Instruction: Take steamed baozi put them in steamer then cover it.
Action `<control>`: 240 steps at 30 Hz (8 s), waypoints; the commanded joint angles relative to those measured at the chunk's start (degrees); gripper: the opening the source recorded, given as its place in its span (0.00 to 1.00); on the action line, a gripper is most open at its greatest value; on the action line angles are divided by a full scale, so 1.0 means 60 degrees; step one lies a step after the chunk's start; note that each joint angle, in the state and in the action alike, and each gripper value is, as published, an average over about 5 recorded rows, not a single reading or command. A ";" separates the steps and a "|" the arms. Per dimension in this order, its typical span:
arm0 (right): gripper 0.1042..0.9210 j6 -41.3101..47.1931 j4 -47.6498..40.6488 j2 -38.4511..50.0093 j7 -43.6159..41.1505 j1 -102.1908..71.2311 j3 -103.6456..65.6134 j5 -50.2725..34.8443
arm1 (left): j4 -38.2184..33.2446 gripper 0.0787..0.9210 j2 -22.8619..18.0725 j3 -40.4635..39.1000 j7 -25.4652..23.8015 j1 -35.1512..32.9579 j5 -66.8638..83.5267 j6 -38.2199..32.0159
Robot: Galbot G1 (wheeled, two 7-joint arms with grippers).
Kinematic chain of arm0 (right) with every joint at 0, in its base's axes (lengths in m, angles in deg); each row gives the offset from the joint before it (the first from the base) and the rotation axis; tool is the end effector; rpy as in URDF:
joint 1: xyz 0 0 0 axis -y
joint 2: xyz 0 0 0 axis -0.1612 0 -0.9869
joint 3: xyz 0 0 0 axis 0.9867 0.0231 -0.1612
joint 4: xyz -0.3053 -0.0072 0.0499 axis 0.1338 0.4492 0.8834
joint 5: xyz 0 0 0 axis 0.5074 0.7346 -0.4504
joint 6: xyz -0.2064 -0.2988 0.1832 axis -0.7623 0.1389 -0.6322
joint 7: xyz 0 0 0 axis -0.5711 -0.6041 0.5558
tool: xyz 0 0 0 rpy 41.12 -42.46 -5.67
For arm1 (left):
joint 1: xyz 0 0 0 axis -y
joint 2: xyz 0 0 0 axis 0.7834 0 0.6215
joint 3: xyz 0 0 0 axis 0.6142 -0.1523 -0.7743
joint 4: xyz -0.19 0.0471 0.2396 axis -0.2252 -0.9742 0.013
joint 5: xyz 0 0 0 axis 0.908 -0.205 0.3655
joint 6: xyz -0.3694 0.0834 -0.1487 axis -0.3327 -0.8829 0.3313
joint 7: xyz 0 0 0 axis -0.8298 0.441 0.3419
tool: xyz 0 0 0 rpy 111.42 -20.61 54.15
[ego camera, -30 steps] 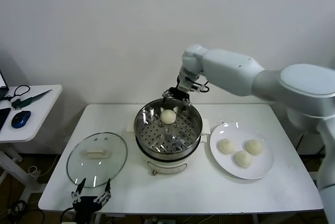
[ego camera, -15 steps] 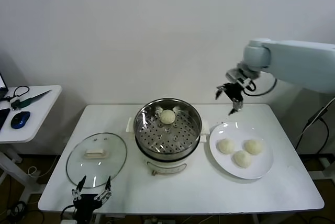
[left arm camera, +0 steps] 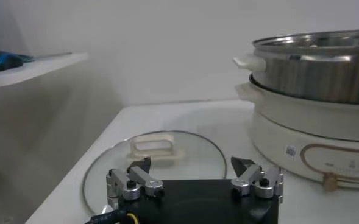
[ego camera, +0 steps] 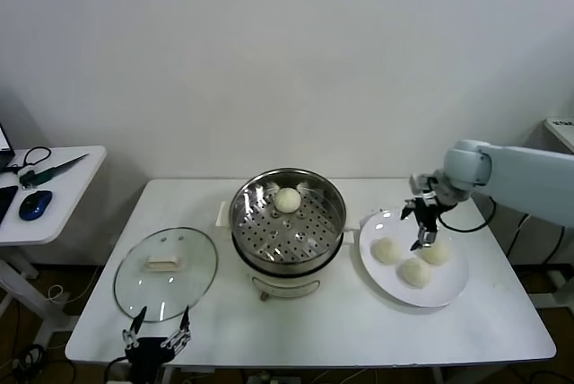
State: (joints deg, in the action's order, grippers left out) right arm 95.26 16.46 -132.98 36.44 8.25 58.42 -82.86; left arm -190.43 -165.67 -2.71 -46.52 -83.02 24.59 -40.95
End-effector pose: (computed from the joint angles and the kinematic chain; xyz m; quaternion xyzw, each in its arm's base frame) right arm 0.5414 -0.0921 -0.2111 0.4927 -0.5646 0.4904 0.4450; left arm 0.1747 0.0547 -0.3296 0.0344 -0.9823 -0.0362 0.1808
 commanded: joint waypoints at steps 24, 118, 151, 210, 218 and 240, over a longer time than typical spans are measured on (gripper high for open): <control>0.69 0.0546 -0.1621 -0.1043 0.0389 -0.2102 -0.1708 0.0659 | 0.0105 0.88 -0.0039 -0.0016 0.0020 0.0043 0.0000 -0.0049; 0.88 -0.1135 0.2705 0.2083 -0.1772 0.4364 0.3090 0.0068 | -0.0171 0.88 0.0036 -0.0078 -0.0015 0.0173 0.0066 0.0231; 0.88 0.0718 0.0288 0.1077 0.0162 -0.2512 -0.2024 0.1832 | -0.0001 0.88 -0.0020 0.0045 0.0032 -0.0050 -0.0011 0.0084; 0.73 -0.6223 0.1975 -0.5482 -0.2016 0.2112 -0.0108 0.4449 | -0.0231 0.88 -0.0147 -0.0024 0.0053 -0.0200 -0.0205 0.0070; 0.73 -0.5932 0.1469 -0.5606 -0.1777 0.1522 -0.0175 0.4754 | -0.0152 0.88 -0.0129 0.0031 0.0061 -0.0145 -0.0171 0.0047; 0.88 -0.5726 0.1383 -0.4636 -0.2220 0.3648 0.0125 0.3026 | -0.0203 0.88 -0.0139 0.0033 0.0089 -0.0170 -0.0142 -0.0016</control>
State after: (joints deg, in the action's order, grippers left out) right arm 60.92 24.91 -164.92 24.96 22.54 58.05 -59.04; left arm -191.90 -166.52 -2.59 -45.98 -83.91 23.76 -41.00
